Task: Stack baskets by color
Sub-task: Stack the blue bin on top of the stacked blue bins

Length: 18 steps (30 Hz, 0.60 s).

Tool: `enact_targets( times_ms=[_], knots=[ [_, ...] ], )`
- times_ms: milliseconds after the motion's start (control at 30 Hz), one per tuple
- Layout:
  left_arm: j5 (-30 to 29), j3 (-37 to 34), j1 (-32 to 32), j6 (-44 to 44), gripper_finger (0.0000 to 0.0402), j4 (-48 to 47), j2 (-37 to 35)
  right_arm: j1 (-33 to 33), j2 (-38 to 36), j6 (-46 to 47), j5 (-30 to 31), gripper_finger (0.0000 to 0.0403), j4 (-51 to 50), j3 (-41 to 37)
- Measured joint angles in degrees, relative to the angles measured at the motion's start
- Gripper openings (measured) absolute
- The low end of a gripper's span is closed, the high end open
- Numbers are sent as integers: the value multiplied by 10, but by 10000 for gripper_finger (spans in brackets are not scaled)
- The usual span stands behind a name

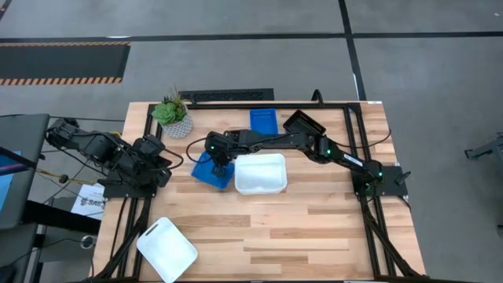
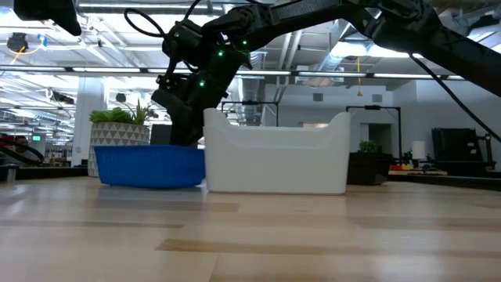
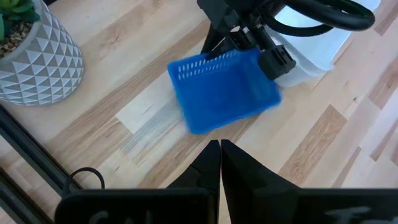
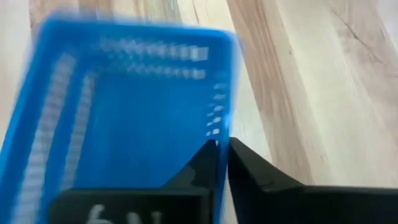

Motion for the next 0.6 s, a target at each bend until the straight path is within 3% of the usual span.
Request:
enact_targets(
  times_ms=[133,600],
  knots=[
    [0,0,0,0,0,0,0,-2,0,0,-4,12,-1,0],
    [0,0,0,0,0,-1,0,-15,-30,40,-4,2,29,-1]
  ],
)
